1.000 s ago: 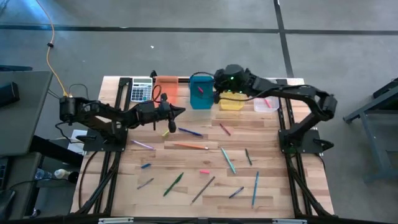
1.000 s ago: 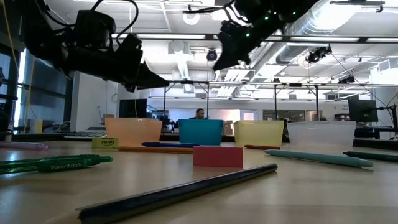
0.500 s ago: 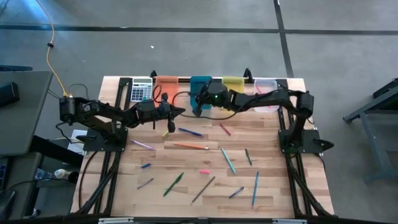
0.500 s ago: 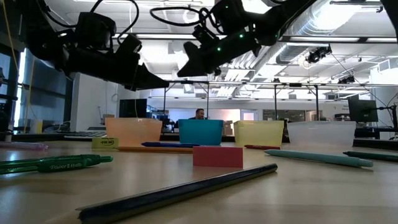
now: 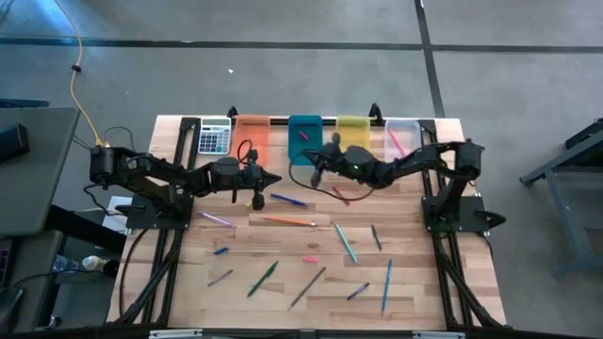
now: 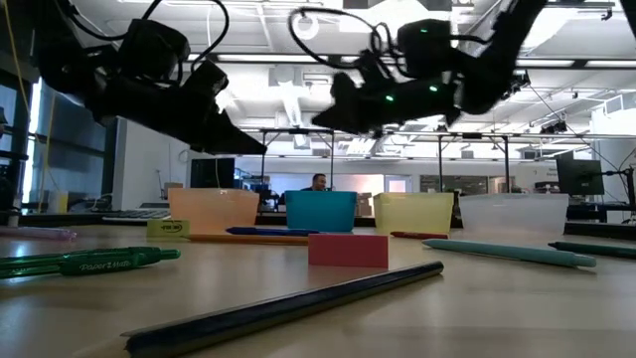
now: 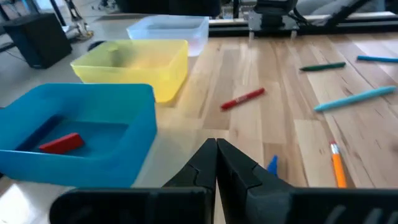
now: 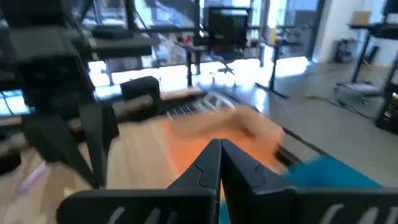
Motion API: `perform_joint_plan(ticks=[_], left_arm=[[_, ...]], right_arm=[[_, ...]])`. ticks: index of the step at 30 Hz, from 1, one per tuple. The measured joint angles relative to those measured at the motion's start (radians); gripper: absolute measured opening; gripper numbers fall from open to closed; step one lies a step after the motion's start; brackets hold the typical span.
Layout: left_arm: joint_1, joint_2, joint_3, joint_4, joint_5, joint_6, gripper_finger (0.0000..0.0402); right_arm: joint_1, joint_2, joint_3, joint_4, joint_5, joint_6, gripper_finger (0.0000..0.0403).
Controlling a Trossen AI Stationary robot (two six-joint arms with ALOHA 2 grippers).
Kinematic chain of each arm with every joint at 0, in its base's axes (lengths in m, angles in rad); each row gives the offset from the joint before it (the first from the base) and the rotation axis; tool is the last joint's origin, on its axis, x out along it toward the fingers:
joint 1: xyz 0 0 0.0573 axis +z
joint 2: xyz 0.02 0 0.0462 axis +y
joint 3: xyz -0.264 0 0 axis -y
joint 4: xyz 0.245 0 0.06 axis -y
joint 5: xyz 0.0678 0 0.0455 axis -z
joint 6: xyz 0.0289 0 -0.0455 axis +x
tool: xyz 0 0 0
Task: Sort crayons/erasers/pens/pencils in bins
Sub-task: Put the red crayon into the orange bin
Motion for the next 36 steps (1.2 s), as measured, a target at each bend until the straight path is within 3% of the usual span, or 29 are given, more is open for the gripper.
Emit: perform_joint_plan(ticks=[5,10,16,23,28,36], left_arm=[[-0.01,0.0,0.0,-0.029,0.004,0.01,0.0],[-0.01,0.0,0.0,-0.033,0.006,0.008,0.0],[-0.01,0.0,0.0,-0.036,0.016,0.009,0.0],[-0.01,0.0,0.0,-0.044,0.059,-0.008,0.0],[-0.01,0.0,0.0,-0.05,0.059,-0.008,0.0],[-0.01,0.0,0.0,-0.049,0.058,-0.024,0.0]], right_arm=[[0.072,-0.131,-0.106,-0.099,0.136,-0.006,0.0],[0.167,-0.301,-0.121,-0.446,0.282,0.012,0.0],[0.242,-0.424,-0.065,-0.881,0.343,0.207,0.0],[0.257,-0.399,-0.027,-1.194,0.348,0.457,0.0],[0.249,-0.312,-0.025,-1.207,0.222,0.539,0.0006],[0.25,-0.19,-0.025,-1.2,0.195,0.602,0.0068]])
